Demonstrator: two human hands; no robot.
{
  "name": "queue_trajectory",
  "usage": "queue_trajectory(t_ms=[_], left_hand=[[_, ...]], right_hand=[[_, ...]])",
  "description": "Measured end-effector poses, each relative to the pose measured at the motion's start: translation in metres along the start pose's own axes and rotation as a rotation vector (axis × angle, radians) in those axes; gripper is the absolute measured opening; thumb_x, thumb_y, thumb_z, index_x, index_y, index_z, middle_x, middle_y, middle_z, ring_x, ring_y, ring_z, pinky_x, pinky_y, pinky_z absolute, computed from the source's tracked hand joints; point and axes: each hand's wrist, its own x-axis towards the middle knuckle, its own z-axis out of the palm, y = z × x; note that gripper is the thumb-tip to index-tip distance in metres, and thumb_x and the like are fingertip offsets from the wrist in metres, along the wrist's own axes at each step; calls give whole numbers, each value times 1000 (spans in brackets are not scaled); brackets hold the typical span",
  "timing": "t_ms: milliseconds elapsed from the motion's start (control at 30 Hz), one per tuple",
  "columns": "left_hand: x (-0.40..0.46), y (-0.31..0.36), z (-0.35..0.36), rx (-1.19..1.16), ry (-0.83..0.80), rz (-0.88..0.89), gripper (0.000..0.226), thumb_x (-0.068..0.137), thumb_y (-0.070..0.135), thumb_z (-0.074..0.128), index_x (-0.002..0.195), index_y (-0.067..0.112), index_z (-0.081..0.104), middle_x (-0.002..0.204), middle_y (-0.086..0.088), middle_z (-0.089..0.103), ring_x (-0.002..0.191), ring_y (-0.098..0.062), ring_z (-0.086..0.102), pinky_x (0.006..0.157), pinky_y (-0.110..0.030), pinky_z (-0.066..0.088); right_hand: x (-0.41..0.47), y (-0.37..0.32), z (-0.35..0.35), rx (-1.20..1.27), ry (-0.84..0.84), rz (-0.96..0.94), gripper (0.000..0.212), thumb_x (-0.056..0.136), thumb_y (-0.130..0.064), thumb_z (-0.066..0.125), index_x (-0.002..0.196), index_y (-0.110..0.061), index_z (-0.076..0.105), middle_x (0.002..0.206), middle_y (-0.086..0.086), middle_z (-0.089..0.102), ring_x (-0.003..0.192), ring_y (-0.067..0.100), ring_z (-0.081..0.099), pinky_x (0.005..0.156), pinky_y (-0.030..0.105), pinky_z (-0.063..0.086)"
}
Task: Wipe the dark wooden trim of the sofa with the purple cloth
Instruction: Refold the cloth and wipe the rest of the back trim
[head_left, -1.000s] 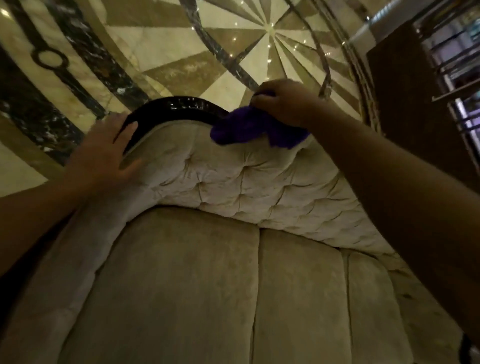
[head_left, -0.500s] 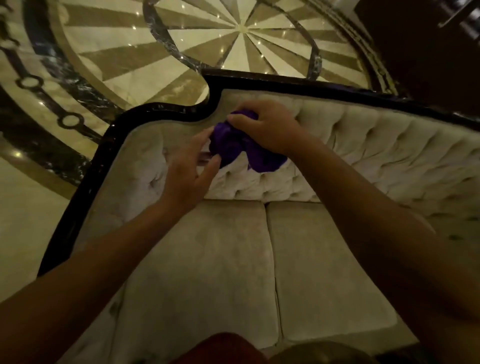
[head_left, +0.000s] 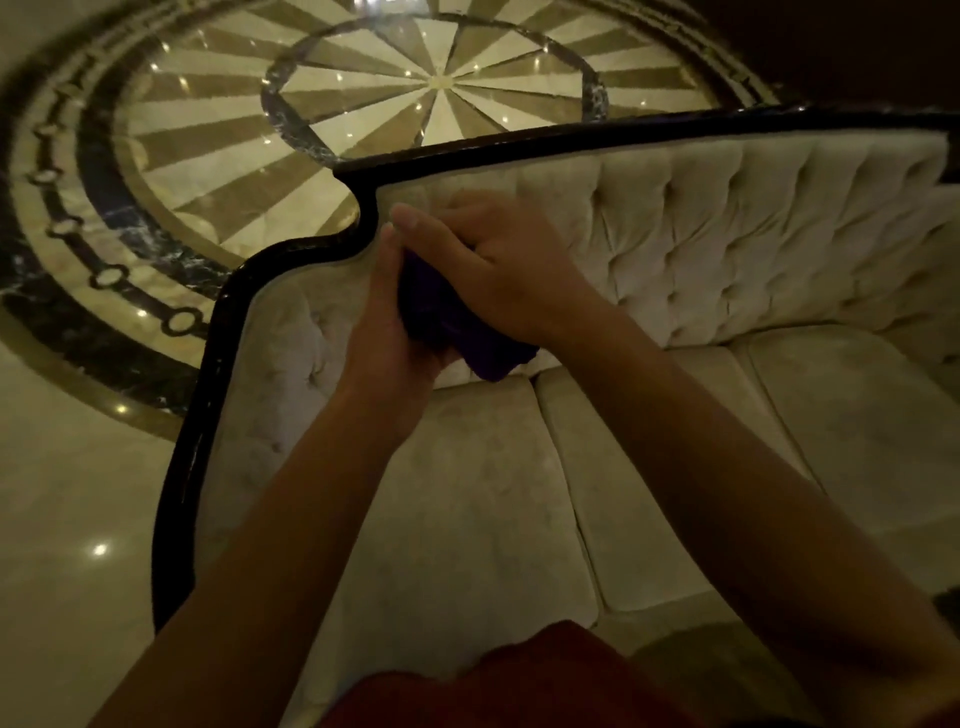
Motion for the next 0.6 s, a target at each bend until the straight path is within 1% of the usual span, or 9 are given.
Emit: queue_trajectory(t_ms=[67, 133, 167, 233, 300, 367, 400, 467, 600], left_hand=[[-16, -6, 5, -57, -6, -9, 51, 109, 55, 41, 136, 19, 67, 138, -10, 70, 131, -28, 66, 113, -55, 49], [-33, -12, 8, -53, 3, -8, 47, 107, 50, 48, 135, 18, 67, 136, -11, 71, 128, -27, 68, 111, -53, 51], [-42, -14, 10, -38, 8, -18, 48, 105, 49, 53, 136, 15, 66, 136, -13, 71, 127, -29, 68, 109, -52, 52], [-57, -17, 12, 8, 9, -35, 54, 100, 43, 61, 141, 8, 61, 135, -17, 70, 124, -33, 69, 103, -49, 56], [-73, -20, 11, 52, -5, -22, 49, 99, 35, 68, 140, 8, 59, 131, -18, 72, 118, -33, 72, 95, -44, 60], [-85, -23, 8, 127, -15, -5, 45, 92, 36, 77, 130, 17, 64, 121, -10, 77, 111, -29, 76, 89, -41, 63], [-92, -25, 8, 173, -28, 3, 44, 87, 38, 81, 125, 21, 66, 117, -7, 78, 108, -27, 77, 86, -39, 64], [-105, -35, 8, 239, -83, 2, 46, 84, 36, 84, 123, 21, 66, 115, -5, 78, 104, -24, 78, 81, -35, 64], [-132, -58, 13, 366, -192, 11, 46, 82, 36, 86, 120, 21, 66, 111, -4, 78, 100, -21, 78, 75, -28, 63]], right_hand=[[-21, -9, -2, 53, 38, 15, 38, 110, -29, 49, 75, -35, 63, 66, -16, 53, 58, 0, 53, 59, 17, 38], [-44, -14, -4, 112, 88, 76, 20, 109, -24, 51, 103, -30, 69, 87, -14, 64, 77, -1, 61, 69, 21, 47], [-55, -15, -5, 137, 122, 130, 19, 108, -24, 53, 121, -24, 67, 98, -11, 67, 86, 1, 64, 75, 21, 52], [-79, -16, -5, 167, 211, 248, 35, 104, -32, 57, 137, -20, 57, 113, -6, 69, 99, 4, 66, 84, 25, 58], [-110, -15, -3, 227, 289, 405, 49, 98, -49, 58, 140, -25, 54, 124, -7, 66, 107, 3, 66, 87, 25, 59], [-144, -19, 2, 423, 365, 561, 62, 88, -66, 59, 138, -29, 55, 125, -9, 66, 105, 6, 70, 80, 25, 62], [-161, -22, 8, 537, 396, 632, 67, 85, -70, 59, 137, -28, 57, 123, -7, 69, 104, 8, 73, 78, 25, 62], [-195, -26, 21, 680, 435, 720, 73, 82, -76, 60, 134, -25, 61, 123, 0, 74, 107, 15, 74, 83, 31, 62], [-256, -33, 34, 843, 472, 776, 78, 81, -80, 63, 137, -27, 61, 127, 4, 74, 116, 23, 72, 89, 37, 61]])
